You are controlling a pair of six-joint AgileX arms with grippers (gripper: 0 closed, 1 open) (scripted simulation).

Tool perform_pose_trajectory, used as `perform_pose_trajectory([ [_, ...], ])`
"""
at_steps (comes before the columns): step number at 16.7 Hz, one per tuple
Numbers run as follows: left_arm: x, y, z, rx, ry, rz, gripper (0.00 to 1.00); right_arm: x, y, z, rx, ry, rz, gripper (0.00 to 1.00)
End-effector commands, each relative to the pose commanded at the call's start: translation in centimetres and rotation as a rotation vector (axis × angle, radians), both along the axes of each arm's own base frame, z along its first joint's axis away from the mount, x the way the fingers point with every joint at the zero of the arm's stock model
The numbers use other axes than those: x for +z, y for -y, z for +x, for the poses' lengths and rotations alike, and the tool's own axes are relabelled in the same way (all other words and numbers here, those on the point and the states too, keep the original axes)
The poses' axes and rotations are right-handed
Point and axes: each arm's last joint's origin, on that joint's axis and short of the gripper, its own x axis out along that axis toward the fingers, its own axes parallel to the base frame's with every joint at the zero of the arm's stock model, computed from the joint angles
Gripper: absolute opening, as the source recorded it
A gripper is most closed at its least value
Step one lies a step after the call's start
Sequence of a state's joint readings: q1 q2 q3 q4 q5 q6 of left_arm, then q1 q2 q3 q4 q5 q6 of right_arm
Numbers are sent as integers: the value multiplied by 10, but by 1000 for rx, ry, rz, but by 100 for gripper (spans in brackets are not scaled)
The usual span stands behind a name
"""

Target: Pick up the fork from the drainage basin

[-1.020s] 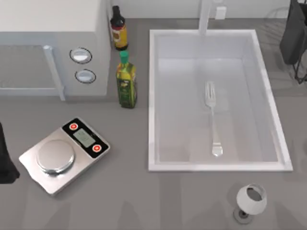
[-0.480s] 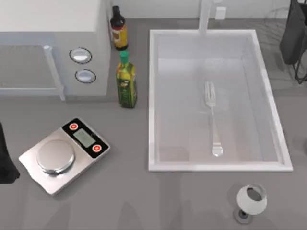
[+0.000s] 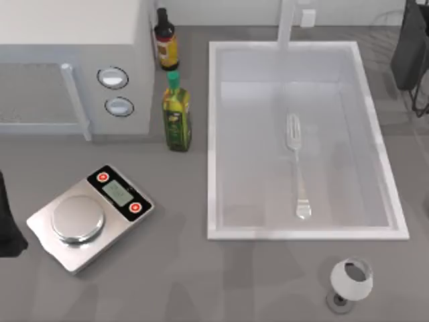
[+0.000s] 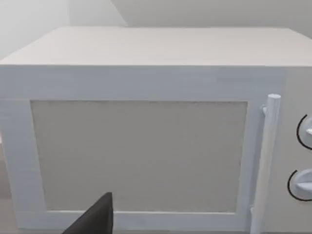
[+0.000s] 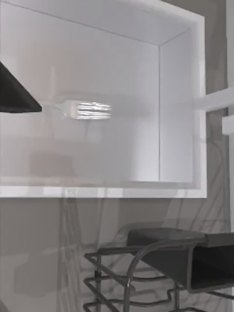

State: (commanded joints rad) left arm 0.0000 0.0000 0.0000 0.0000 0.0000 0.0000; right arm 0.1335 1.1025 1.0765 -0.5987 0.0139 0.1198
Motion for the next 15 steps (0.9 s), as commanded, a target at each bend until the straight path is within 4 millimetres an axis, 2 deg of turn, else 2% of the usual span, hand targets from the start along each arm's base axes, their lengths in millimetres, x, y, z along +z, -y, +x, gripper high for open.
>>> perform_pose_trajectory([
  [3,0,0,0,0,0,0,100,9,-24,67,14,-193,3,100],
  [6,0,0,0,0,0,0,100,-6,-53,133,20,-387,-4,100],
  [10,0,0,0,0,0,0,100,-58,-96,199,14,-626,-30,100],
  [12,0,0,0,0,0,0,100,-90,-115,220,6,-728,-48,100],
  [15,0,0,0,0,0,0,100,-134,-137,238,-8,-848,-75,100],
])
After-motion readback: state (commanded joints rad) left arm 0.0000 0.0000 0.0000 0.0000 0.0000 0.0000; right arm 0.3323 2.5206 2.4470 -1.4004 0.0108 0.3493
